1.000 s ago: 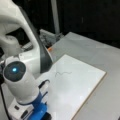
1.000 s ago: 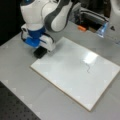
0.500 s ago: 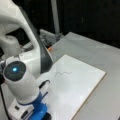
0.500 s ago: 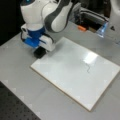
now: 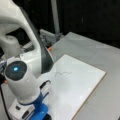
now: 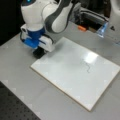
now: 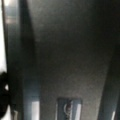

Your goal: Erasing curve lines

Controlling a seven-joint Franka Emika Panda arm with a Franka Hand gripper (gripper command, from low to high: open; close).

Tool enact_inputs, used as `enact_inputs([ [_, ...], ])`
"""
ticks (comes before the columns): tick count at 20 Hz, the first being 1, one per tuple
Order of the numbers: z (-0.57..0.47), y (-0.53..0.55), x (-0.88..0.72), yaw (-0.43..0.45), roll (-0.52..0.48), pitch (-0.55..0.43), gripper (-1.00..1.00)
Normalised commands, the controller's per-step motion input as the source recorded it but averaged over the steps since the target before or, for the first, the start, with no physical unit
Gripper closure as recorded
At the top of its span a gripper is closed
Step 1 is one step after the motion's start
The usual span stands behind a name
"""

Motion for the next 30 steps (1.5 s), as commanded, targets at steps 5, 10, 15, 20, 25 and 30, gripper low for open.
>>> enact_inputs([
  [5, -0.02, 0.1, -0.06, -0.186, 0.061, -0.057, 1.0],
  [10, 0.09, 0.11, -0.13, -0.155, 0.035, -0.007, 1.0],
  [15, 0.07, 0.09, -0.1, -0.107, 0.026, 0.045, 1.0],
  [20, 0.05, 0.08, -0.07, -0.089, -0.001, 0.033, 1.0],
  [25, 0.12, 0.18, -0.13, -0.135, -0.026, 0.043, 1.0],
  [30, 0.09, 0.28, -0.16, -0.101, -0.065, 0.017, 1.0],
])
